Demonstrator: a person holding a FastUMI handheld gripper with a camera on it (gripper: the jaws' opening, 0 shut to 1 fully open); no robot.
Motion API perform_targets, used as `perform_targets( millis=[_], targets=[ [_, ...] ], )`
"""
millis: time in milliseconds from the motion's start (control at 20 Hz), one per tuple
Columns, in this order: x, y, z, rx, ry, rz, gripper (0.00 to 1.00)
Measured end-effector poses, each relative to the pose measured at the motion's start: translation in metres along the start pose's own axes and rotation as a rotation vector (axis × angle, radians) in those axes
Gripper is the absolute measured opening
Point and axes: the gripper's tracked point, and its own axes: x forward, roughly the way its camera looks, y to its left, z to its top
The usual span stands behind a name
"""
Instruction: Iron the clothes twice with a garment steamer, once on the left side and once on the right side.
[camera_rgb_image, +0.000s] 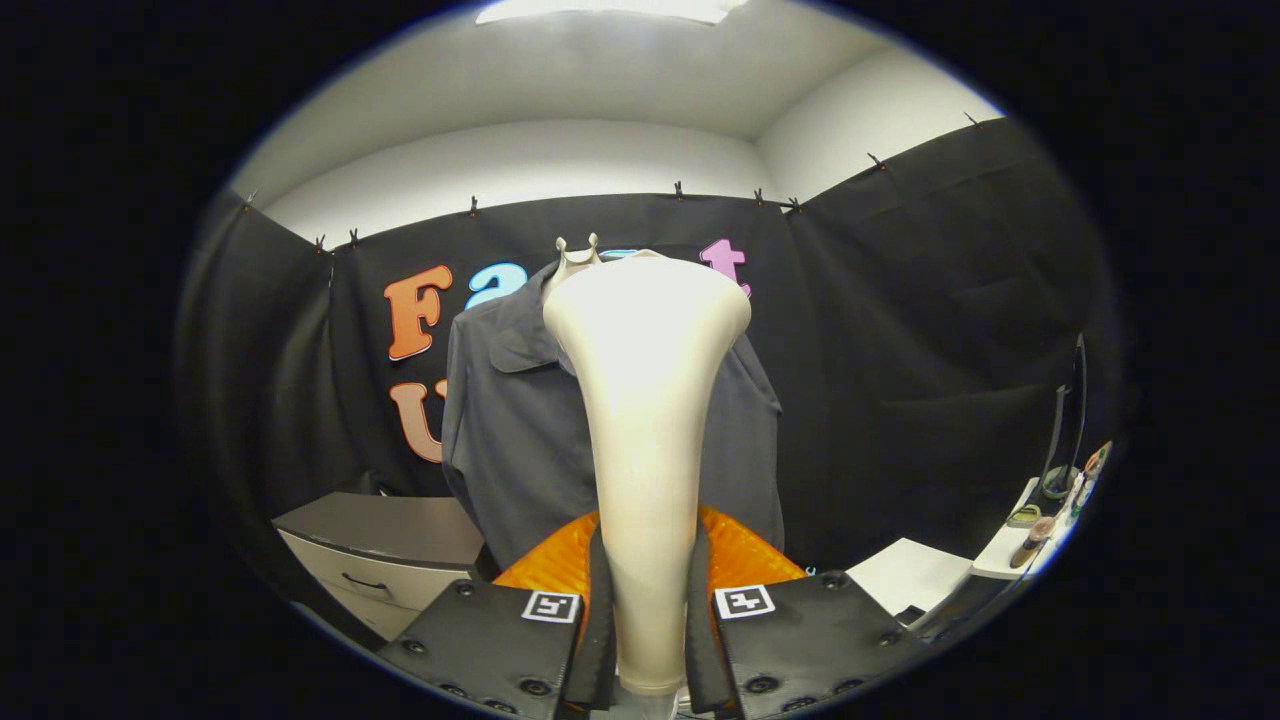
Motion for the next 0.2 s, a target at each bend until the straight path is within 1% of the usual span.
perform_targets(
  millis=[200],
  targets=[
    [0.0004,-0.0046,-0.0004,0.006,-0.001,-0.012,0.35]
  ],
)
